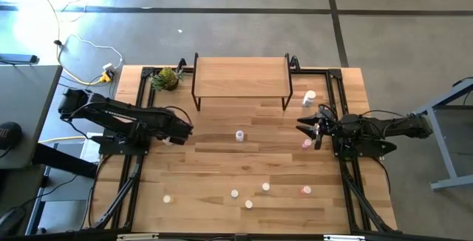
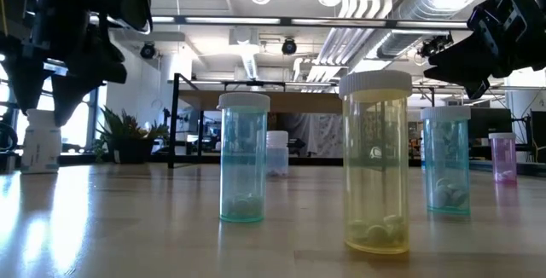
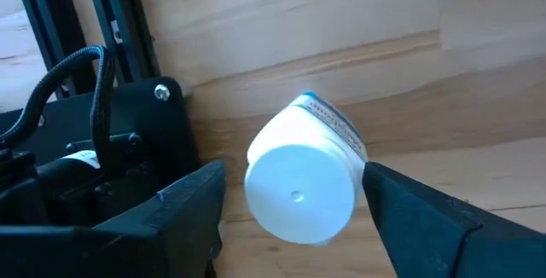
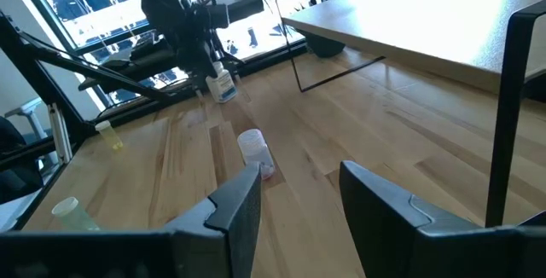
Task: Pick and place medicine bottles onto shelf by color
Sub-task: Put the left white pill bottle on the shelf
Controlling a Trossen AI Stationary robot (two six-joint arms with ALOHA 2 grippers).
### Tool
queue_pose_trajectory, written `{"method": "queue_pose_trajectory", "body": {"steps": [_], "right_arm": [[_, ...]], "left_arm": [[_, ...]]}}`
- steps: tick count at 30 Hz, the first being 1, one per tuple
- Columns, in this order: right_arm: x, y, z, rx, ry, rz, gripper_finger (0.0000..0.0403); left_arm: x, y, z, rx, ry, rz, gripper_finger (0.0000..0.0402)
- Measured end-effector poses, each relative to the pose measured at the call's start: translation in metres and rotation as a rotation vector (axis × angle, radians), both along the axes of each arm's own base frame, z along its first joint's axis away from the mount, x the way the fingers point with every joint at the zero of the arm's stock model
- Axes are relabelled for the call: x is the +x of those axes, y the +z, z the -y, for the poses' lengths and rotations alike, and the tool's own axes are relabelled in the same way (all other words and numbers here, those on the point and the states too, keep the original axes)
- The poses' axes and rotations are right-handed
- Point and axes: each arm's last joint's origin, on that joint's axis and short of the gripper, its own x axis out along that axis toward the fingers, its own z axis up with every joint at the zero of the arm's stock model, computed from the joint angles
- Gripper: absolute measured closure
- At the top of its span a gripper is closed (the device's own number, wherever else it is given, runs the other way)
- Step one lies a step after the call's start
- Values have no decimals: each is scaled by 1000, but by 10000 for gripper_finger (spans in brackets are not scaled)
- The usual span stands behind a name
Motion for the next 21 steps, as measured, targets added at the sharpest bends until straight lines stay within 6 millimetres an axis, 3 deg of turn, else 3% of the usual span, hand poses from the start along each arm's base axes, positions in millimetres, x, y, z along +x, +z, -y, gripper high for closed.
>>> {"method": "queue_pose_trajectory", "body": {"steps": [12, 21], "right_arm": [[0, 0, 0, 0, 0, 0, 251], [0, 0, 0, 0, 0, 0, 251]], "left_arm": [[3, -3, 0, -15, -94, -36, 229], [2, 4, 0, -61, -224, 8, 231]]}}
